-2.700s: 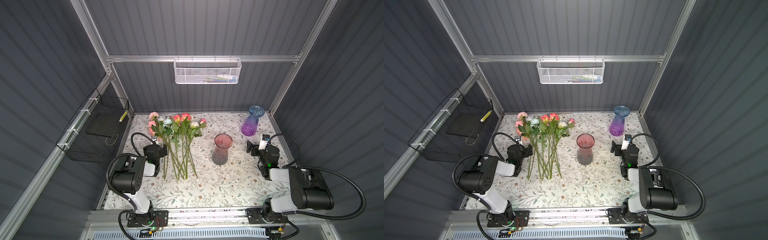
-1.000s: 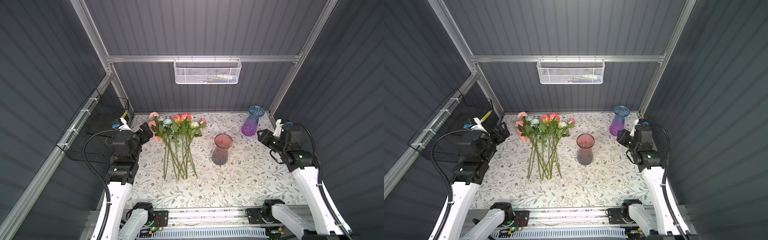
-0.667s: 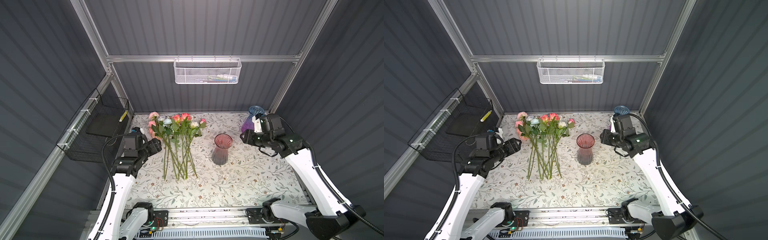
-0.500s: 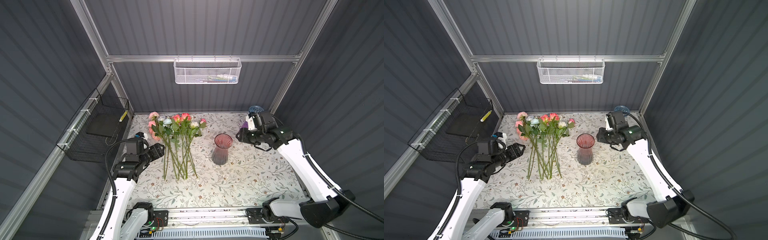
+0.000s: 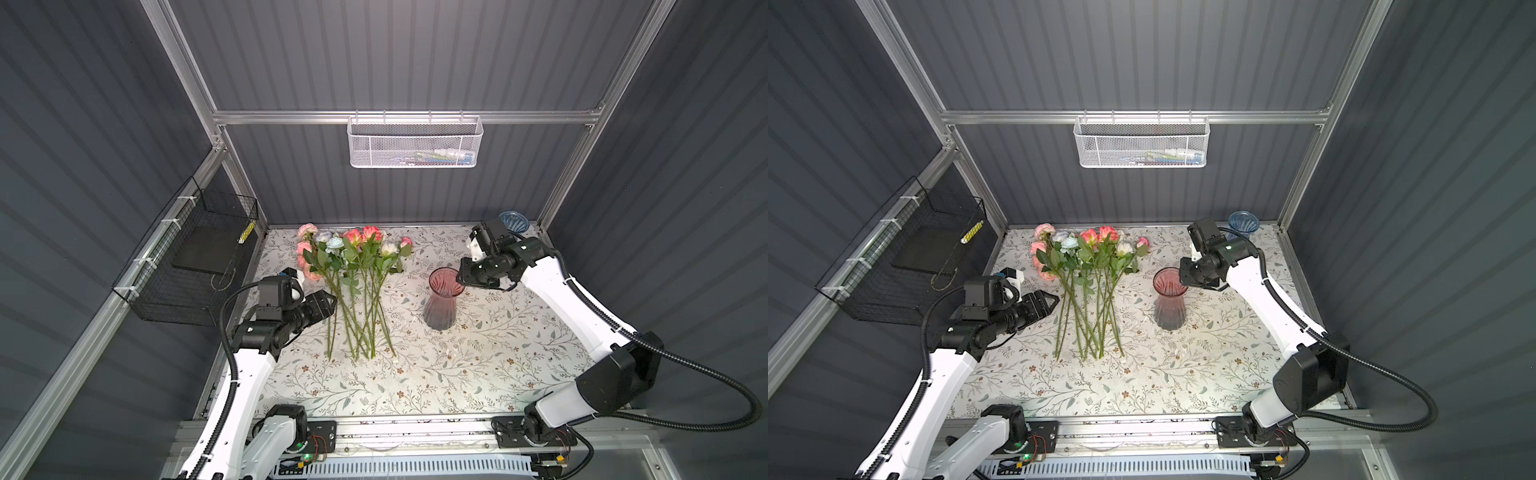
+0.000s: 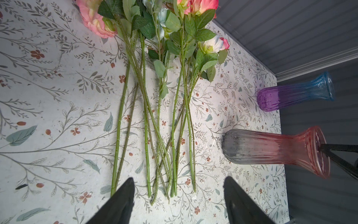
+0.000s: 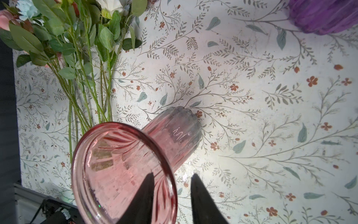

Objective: Arrange the flowers into the vase

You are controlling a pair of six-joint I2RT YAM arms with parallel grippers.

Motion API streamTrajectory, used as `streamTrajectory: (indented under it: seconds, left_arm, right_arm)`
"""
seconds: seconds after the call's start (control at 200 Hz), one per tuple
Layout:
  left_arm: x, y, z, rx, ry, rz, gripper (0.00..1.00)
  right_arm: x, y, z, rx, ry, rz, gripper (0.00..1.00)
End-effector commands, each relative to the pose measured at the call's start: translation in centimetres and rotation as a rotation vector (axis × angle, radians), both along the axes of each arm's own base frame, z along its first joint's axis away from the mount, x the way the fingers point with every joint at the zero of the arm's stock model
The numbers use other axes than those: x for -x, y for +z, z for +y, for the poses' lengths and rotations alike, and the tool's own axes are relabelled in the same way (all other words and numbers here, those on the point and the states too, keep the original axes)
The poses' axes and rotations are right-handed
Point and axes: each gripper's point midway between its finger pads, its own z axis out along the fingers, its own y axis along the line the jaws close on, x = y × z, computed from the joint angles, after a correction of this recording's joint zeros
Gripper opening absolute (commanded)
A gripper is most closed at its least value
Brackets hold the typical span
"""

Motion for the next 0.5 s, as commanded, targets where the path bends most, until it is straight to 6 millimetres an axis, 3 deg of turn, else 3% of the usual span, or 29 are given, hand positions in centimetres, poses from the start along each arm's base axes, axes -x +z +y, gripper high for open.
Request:
streamTrajectory:
  seconds: [0.0, 0.2, 0.495]
  left_arm:
    - [-0.1, 0.1, -0.6, 0.030, -0.018, 0.012, 0.73]
    - [-0.9, 0.5, -0.6, 0.027, -0.020, 0.011, 0.73]
    - [-2.1, 1.7, -1.6, 0.064, -0.061, -0.003, 0.68]
  right_arm:
    - [0.2, 0.1, 0.8, -0.014, 0.019, 0.004, 0.28]
    - [0.2, -0.8, 2.1, -0.059, 0.038, 0.021, 0.21]
    - [0.4, -1.6, 3.9, -0.133, 0.077, 0.041, 0.20]
